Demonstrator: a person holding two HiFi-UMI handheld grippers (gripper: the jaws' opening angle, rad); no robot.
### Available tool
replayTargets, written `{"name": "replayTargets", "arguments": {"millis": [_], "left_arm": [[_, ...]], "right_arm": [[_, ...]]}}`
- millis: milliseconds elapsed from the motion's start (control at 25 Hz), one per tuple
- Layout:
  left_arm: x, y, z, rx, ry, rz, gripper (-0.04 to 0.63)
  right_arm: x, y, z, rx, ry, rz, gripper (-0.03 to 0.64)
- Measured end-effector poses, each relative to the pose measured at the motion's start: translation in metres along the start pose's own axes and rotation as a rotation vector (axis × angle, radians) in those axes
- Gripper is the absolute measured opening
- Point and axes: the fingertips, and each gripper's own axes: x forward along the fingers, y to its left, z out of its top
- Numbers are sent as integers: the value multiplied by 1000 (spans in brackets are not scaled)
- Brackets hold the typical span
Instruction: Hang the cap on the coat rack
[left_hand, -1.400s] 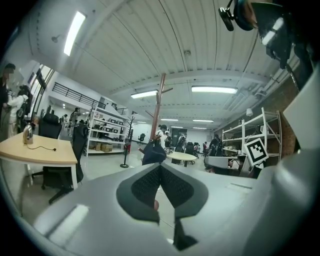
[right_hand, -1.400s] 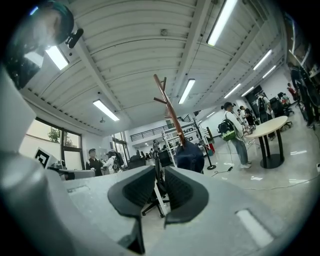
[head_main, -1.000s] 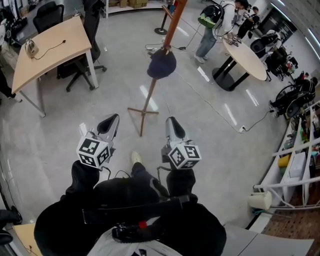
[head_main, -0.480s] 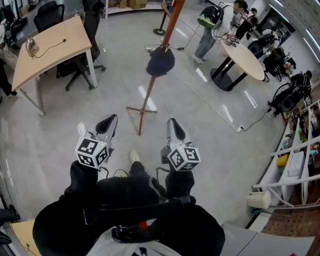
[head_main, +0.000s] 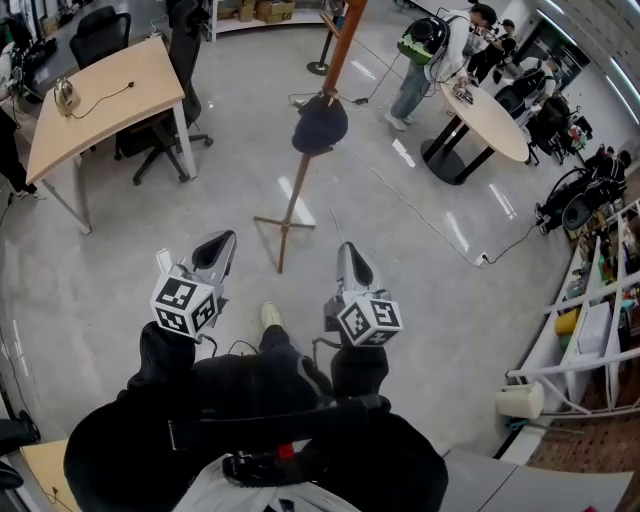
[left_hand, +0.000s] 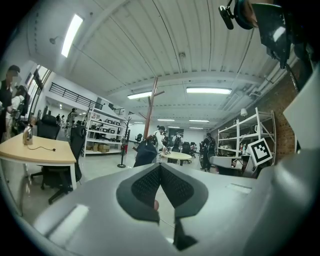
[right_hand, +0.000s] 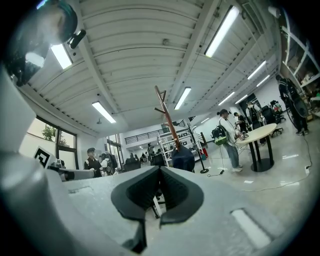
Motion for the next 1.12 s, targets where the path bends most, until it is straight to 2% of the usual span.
{"name": "replayTargets", "arguments": {"millis": [1120], "left_arm": [[6, -6, 3, 12, -6, 9, 3]], "right_arm": [[4, 1, 1, -25, 20, 50, 2]]}}
